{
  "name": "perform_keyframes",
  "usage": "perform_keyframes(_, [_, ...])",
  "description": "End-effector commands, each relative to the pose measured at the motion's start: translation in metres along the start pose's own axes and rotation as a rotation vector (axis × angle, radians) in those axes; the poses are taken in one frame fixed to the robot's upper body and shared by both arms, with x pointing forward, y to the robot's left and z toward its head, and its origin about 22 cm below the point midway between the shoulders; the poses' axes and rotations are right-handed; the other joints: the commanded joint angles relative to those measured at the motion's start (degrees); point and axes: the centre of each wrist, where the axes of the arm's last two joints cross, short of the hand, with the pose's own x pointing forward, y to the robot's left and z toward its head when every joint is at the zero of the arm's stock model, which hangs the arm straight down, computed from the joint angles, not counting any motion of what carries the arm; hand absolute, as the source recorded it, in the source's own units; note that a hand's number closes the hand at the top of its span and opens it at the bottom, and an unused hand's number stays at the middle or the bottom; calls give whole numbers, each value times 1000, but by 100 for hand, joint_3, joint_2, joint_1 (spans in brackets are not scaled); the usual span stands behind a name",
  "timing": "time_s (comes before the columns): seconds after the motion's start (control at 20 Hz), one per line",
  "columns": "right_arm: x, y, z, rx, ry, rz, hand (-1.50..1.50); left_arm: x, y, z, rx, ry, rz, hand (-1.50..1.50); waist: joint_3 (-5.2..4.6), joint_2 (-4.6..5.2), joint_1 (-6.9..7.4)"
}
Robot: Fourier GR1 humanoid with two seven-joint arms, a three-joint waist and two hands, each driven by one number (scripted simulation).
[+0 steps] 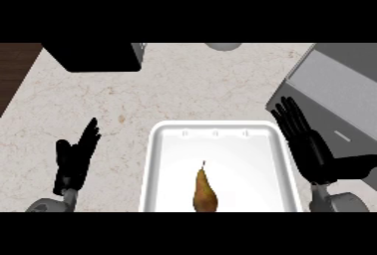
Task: Pick the pear from the tray and place it in the cardboard box
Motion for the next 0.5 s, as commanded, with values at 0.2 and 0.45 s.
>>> perform_keyframes(0.2, [-51, 32, 36, -185, 469, 320, -150, 72, -25, -13, -206, -342, -127, 0, -105, 18, -104])
perform_keyframes(0.45, [-46, -24, 56, -120, 486, 896, -150, 71, -38, -7, -291, -346, -127, 0, -220, -21, -47])
